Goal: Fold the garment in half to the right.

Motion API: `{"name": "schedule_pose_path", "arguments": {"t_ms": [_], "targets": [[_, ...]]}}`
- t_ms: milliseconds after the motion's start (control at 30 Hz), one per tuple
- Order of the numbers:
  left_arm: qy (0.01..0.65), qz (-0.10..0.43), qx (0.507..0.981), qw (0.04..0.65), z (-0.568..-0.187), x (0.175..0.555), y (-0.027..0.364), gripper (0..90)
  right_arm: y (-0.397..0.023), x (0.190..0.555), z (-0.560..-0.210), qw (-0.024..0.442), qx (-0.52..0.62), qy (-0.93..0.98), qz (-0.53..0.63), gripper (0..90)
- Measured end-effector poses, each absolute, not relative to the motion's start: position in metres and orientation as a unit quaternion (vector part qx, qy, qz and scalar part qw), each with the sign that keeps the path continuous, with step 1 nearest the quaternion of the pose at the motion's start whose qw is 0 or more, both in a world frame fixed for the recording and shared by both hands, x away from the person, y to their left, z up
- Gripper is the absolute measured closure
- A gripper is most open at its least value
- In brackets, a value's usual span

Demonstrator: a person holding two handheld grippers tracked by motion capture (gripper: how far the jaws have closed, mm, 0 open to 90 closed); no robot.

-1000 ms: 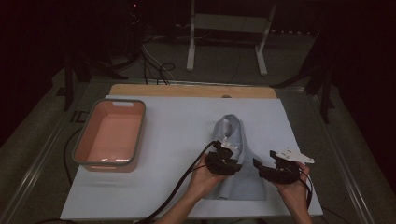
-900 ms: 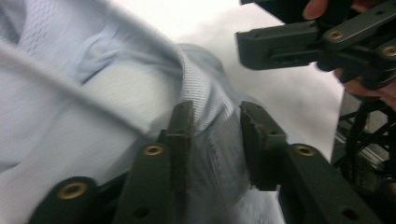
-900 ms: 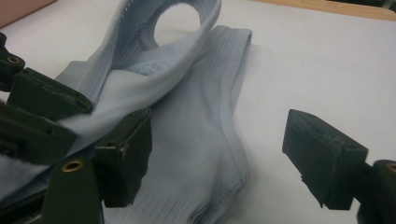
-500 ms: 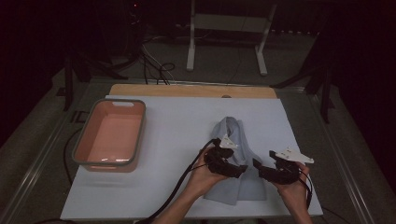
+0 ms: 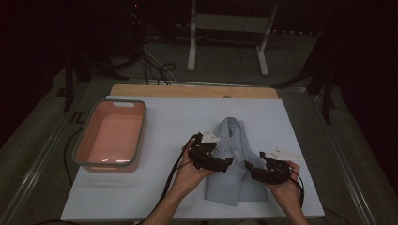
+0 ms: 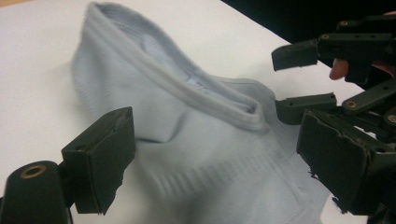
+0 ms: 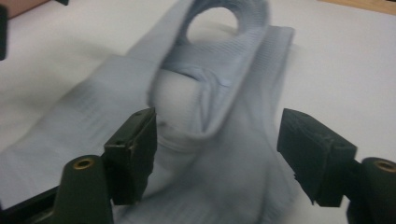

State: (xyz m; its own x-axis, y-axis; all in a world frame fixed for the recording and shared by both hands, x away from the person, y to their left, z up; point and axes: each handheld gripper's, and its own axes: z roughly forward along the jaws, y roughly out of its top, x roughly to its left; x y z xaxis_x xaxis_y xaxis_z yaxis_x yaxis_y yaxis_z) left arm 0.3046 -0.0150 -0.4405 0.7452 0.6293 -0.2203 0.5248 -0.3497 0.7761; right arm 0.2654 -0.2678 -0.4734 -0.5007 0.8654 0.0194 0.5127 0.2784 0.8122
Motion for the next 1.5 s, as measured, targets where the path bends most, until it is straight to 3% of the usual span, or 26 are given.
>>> {"name": "schedule_pose_path", "arguments": {"t_ms": [600,733,800,1033,1500], "targets": [[0.373,0.069,0.810,0.446,-0.444,0.306,0.009,12.9,-0.236,0.284,-0.479,0.171,0.415,0.796,0.405,62.6],[0.376,0.070,0.809,0.447,-0.444,0.306,0.012,13.9,-0.231,0.287,-0.480,0.166,0.406,0.805,0.398,83.3],[0.377,0.070,0.808,0.448,-0.445,0.306,0.012,14.0,-0.231,0.287,-0.480,0.163,0.403,0.809,0.395,87.0],[0.377,0.065,0.807,0.449,-0.448,0.306,0.009,15.8,-0.241,0.290,-0.475,0.190,0.419,0.798,0.390,88.2],[0.361,0.052,0.819,0.443,-0.456,0.304,-0.009,20.1,-0.263,0.292,-0.473,0.197,0.451,0.779,0.389,88.1]]}}
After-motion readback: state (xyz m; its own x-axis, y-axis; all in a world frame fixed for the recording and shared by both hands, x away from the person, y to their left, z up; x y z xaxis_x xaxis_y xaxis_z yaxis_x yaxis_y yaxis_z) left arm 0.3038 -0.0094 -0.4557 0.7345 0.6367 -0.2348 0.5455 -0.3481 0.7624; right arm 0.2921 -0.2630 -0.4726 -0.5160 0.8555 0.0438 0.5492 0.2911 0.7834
